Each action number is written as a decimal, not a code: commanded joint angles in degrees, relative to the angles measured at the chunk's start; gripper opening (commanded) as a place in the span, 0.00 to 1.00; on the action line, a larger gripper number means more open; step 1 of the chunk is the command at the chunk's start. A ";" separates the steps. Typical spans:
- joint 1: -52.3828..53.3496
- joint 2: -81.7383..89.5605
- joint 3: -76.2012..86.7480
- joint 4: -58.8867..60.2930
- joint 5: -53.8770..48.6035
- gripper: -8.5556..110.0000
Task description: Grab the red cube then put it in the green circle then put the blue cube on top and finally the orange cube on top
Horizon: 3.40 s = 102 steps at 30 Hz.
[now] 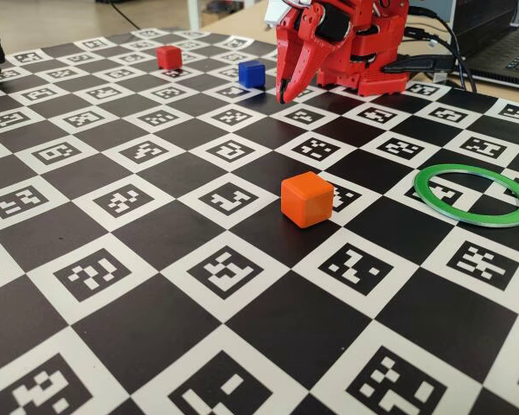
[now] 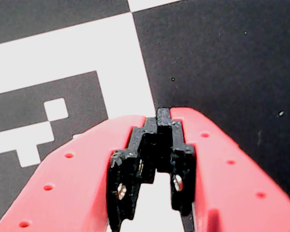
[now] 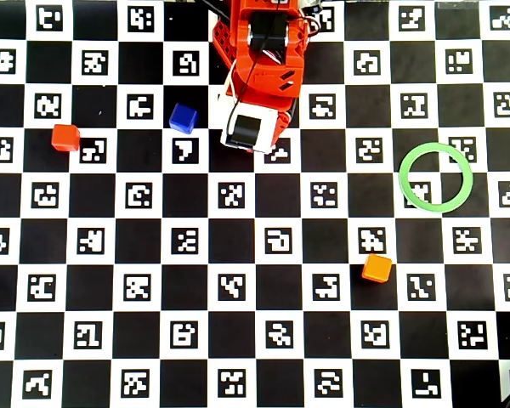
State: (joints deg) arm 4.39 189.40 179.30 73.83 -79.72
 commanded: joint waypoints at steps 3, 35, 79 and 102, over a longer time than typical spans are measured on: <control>0.35 2.99 3.25 2.81 -0.53 0.03; 0.35 2.99 3.25 2.81 -0.53 0.03; -0.18 2.99 3.25 2.81 -0.53 0.03; -1.49 -37.09 -41.92 2.90 26.89 0.04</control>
State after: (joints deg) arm 2.99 158.38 152.58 73.92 -60.03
